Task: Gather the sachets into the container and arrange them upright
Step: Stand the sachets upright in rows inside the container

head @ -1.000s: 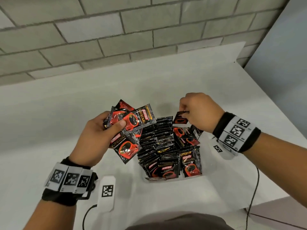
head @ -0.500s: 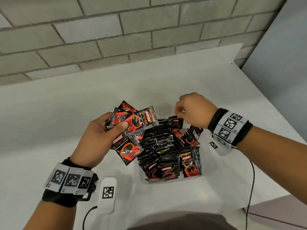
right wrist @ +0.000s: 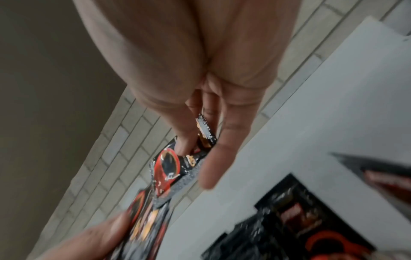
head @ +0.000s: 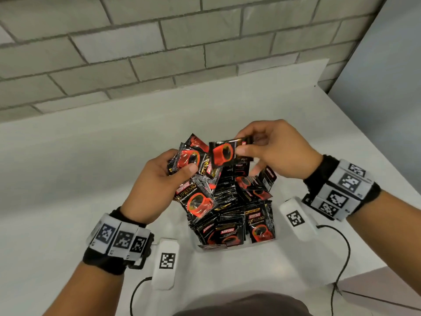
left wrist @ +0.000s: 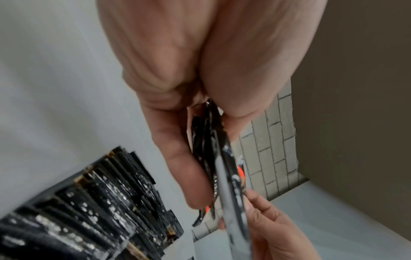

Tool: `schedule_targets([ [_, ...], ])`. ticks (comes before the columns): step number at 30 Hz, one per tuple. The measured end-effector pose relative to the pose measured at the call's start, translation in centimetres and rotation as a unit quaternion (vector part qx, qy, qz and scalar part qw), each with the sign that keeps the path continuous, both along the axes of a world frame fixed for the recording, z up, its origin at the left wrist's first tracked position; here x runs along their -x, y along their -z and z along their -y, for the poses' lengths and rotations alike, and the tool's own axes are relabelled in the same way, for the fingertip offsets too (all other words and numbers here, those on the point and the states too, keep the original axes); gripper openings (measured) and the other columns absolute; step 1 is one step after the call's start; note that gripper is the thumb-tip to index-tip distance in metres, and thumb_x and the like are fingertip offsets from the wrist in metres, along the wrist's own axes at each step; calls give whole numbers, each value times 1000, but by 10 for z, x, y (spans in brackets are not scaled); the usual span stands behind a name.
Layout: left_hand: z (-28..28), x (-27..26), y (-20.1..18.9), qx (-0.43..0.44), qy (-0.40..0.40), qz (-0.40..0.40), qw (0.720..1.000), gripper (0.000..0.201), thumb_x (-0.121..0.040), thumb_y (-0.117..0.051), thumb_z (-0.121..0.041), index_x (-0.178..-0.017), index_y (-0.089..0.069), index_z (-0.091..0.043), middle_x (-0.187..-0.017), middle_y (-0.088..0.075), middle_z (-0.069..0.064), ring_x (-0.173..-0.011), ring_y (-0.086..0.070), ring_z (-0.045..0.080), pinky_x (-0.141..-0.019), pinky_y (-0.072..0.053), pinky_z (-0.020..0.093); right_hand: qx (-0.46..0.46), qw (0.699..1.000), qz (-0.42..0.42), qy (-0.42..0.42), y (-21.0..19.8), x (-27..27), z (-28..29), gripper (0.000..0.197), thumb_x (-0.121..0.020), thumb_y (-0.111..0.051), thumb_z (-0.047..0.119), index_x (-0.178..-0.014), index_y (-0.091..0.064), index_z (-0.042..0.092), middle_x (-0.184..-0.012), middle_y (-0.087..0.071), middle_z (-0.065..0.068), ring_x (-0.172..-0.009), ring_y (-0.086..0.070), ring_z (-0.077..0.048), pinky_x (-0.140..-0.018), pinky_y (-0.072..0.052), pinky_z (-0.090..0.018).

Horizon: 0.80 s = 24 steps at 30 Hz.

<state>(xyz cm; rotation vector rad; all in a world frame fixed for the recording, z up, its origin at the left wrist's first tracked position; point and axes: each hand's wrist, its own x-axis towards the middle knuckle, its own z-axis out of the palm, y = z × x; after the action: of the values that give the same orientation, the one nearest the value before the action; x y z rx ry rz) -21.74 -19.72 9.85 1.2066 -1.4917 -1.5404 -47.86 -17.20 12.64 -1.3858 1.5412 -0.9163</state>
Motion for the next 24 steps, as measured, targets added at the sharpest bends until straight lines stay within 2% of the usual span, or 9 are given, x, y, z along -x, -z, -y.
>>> schedule_targets([
  [2, 0, -9, 1, -4, -21, 1, 1000, 22, -93, -68, -14, -115, -69, -12, -101, -79, 9, -91, -77, 30, -72, -63, 37, 9, 999, 2, 44, -2, 16, 3, 21, -82, -82, 9, -100, -72, 12, -96, -70, -17, -71, -73, -39, -58, -61, -53],
  [4, 1, -18, 2, -11, -47, 0, 999, 21, -94, -67, -14, -115, -69, -12, -100, -78, 11, -89, -77, 31, -68, -64, 36, 22, 994, -83, 65, -3, 32, 6, 25, -75, -87, 9, -94, -73, 15, -86, -71, -12, -62, -73, -31, -55, -62, -45],
  [7, 1, -28, 3, -20, -65, 8, 998, 18, -95, -66, -13, -113, -69, -14, -101, -78, 12, -89, -77, 32, -70, -65, 42, 22, 961, -274, 5, 6, 40, 10, 23, -73, -88, 17, -89, -72, 18, -79, -73, 1, -62, -69, -14, -70, -59, -35],
  [9, 0, -31, 4, -20, -67, 12, 997, 18, -95, -66, -13, -113, -69, -14, -100, -79, 12, -89, -77, 31, -71, -65, 42, 27, 938, -343, -43, 16, 33, 12, 19, -80, -83, 17, -95, -73, 17, -84, -73, 1, -71, -64, -13, -75, -54, -31],
  [14, -2, -32, 7, -13, -53, 24, 998, 18, -94, -68, -16, -112, -69, -14, -98, -79, 9, -87, -78, 29, -69, -64, 38, 53, 901, -415, -116, 37, 17, 20, 14, -87, -67, 7, -98, -73, 15, -89, -62, 0, -81, -57, -20, -75, -49, -33],
  [18, -2, -33, 8, -9, -47, 31, 998, 20, -94, -68, -16, -113, -69, -14, -97, -79, 8, -85, -78, 27, -68, -64, 37, 32, 891, -433, -133, 43, 13, 25, 8, -86, -72, 10, -90, -67, 16, -81, -59, 5, -77, -54, -16, -71, -46, -30],
  [20, -1, -32, 9, -13, -44, 25, 999, 20, -93, -68, -16, -114, -69, -14, -97, -79, 9, -86, -78, 27, -70, -64, 39, 27, 896, -423, -135, 45, 11, 27, 13, -85, -75, 13, -85, -62, 18, -79, -60, 5, -75, -56, -16, -68, -47, -30],
  [24, 0, -27, 7, -16, -35, 20, 999, 23, -93, -68, -16, -115, -68, -13, -98, -79, 9, -86, -78, 27, -67, -63, 34, 30, 887, -438, -144, 48, 10, 33, 9, -89, -74, 22, -94, -72, 15, -85, -55, 5, -81, -49, -14, -72, -39, -28],
])
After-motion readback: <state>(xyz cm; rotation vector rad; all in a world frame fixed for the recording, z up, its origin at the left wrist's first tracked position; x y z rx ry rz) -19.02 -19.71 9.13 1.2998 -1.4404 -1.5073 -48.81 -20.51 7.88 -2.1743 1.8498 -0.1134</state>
